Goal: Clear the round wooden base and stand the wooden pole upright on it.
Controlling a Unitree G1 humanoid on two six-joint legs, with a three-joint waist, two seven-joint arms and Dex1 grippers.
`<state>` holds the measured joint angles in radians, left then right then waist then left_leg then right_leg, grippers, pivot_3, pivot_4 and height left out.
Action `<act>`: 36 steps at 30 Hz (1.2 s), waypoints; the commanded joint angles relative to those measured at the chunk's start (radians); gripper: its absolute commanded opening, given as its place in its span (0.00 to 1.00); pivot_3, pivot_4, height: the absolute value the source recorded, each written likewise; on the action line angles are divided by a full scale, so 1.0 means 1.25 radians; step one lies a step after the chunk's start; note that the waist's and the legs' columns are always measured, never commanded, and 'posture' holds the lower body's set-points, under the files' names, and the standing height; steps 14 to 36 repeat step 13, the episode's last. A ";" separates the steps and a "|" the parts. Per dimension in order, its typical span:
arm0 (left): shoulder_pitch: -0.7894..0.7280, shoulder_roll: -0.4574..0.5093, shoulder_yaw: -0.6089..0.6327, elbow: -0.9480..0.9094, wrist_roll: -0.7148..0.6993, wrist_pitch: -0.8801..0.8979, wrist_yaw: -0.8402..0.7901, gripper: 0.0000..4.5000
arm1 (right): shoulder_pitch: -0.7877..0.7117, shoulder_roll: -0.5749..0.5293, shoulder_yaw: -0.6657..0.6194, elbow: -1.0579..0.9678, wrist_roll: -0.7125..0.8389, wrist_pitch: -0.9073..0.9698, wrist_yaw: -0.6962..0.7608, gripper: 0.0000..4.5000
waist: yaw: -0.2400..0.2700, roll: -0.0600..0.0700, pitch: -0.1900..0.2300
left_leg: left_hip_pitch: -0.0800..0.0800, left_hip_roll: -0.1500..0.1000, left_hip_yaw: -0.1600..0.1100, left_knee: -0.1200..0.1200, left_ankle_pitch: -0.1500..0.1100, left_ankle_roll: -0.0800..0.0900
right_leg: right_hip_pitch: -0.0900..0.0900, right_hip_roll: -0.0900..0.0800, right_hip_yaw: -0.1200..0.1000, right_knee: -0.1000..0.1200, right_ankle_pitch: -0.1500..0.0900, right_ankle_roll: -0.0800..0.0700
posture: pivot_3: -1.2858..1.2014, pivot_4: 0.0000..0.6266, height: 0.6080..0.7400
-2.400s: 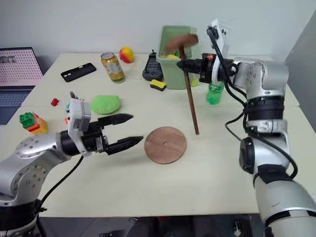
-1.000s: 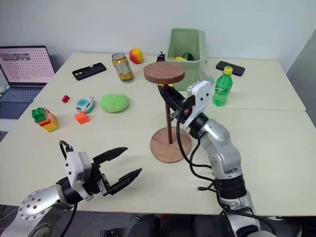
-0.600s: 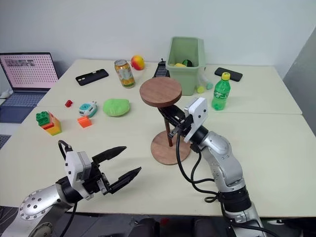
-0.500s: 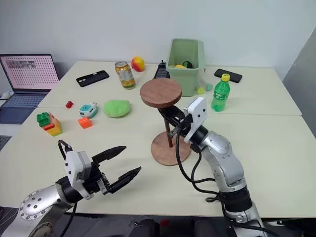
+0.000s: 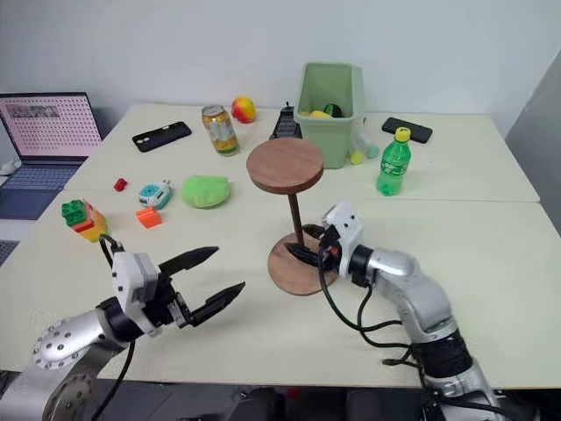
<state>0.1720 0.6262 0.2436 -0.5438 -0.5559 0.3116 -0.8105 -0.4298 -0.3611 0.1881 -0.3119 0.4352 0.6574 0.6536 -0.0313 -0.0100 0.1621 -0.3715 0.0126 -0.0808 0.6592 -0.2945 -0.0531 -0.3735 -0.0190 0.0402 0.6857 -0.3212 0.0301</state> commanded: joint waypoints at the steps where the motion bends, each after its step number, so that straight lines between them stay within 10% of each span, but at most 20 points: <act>1: -0.040 0.088 0.019 0.034 -0.038 0.073 -0.055 1.00 | 0.000 -0.147 -0.031 -0.064 0.053 0.075 0.123 0.80 | 0.001 0.000 0.000 | -0.001 0.000 -0.001 0.000 0.000 0.000 | 0.000 0.000 -0.001 -0.001 0.000 0.000 | 0.52 0.24 1.00; 9: -0.290 0.339 -0.004 0.239 -0.079 0.250 -0.211 1.00 | -0.013 -0.434 -0.111 -0.015 0.121 0.101 0.374 1.00 | 0.001 0.000 0.015 | -0.003 -0.002 -0.001 0.001 0.000 0.001 | -0.001 0.001 -0.003 -0.003 0.000 0.001 | 0.52 0.24 1.00; 36: -0.383 0.359 -0.055 0.335 -0.031 0.221 -0.256 1.00 | -0.016 -0.454 -0.116 -0.019 0.120 0.092 0.388 1.00 | -0.006 0.000 0.015 | -0.003 -0.001 0.003 0.001 -0.002 0.005 | -0.002 0.001 -0.001 -0.004 0.000 0.001 | 0.52 0.24 1.00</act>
